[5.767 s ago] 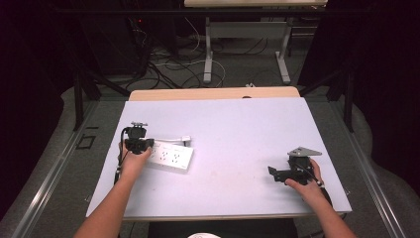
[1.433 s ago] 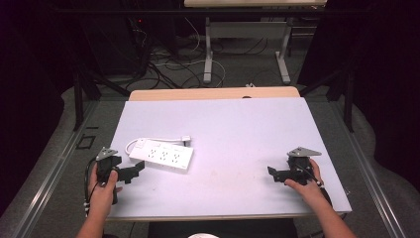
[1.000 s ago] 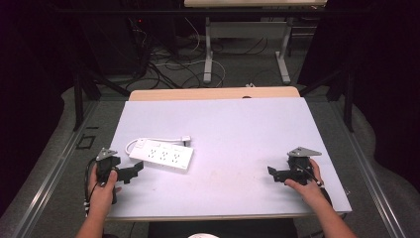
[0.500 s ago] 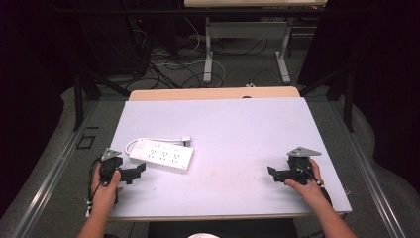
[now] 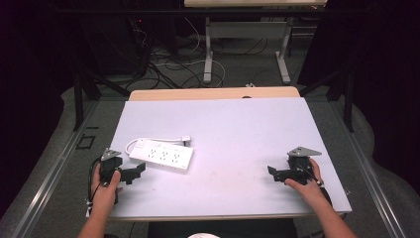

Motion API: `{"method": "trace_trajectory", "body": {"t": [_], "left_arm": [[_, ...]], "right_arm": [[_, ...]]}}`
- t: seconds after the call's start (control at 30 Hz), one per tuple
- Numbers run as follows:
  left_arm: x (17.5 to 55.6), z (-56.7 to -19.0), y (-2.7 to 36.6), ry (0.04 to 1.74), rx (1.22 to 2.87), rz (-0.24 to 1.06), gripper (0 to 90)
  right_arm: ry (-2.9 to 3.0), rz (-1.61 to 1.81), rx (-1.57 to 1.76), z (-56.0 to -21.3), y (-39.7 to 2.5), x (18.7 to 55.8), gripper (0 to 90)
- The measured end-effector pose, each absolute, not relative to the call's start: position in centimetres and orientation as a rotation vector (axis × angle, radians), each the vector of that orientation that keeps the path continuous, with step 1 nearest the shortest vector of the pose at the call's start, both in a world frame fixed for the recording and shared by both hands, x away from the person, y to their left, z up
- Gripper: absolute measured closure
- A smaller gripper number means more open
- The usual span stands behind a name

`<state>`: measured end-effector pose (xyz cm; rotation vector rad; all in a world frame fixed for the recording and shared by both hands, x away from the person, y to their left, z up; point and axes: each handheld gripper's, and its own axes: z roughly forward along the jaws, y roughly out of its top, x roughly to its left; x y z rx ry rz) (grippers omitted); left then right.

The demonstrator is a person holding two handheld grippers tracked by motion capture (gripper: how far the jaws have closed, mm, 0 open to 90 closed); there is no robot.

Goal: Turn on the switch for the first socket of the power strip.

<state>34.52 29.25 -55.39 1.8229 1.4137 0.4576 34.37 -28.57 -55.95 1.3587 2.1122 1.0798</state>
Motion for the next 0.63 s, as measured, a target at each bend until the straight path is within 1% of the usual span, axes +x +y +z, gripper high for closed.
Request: {"method": "trace_trajectory", "body": {"t": [0.63], "left_arm": [[34.53, -55.34, 29.36, 1.422, 1.815, 0.466, 0.3]], "right_arm": [[2.104, 1.085, 1.357, -55.96, -28.62, 34.42, 1.0]]}}
